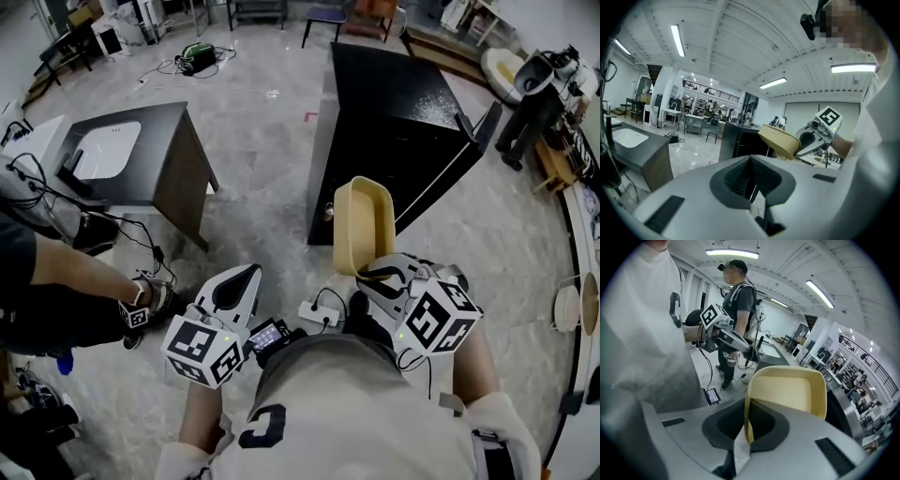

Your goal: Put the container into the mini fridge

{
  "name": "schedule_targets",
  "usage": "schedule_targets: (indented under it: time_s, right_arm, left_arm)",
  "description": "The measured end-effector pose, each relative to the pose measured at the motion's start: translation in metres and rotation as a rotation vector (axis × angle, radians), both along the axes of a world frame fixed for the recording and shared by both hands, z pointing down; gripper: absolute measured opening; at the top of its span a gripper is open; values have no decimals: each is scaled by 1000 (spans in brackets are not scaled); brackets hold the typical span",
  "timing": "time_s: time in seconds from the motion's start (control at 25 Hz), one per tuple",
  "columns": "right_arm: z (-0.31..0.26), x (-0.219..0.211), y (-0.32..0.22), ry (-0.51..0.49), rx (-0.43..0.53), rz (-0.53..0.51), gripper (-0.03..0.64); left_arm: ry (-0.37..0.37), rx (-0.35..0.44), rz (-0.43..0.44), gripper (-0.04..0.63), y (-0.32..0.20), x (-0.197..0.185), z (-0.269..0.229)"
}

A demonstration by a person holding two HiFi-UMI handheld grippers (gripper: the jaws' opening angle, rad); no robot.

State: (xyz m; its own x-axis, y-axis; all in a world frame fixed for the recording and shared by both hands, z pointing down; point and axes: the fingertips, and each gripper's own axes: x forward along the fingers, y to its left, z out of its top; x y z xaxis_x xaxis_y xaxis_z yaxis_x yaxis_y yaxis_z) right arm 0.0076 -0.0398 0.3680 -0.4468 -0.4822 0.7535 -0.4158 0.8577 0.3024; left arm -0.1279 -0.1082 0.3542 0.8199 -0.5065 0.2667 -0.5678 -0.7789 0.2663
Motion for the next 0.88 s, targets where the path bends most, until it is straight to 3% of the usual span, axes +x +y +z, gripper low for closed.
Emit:
schedule_targets:
  time_s: [0.32, 0.88]
  right_arm:
    - [27, 51, -46, 129, -60, -39, 31]
    - [76, 169, -135, 239, -130, -117, 31]
  left_arm:
    - [-1, -23, -110, 41, -27, 10, 10]
    - [-55, -80, -221, 41, -70, 101, 25]
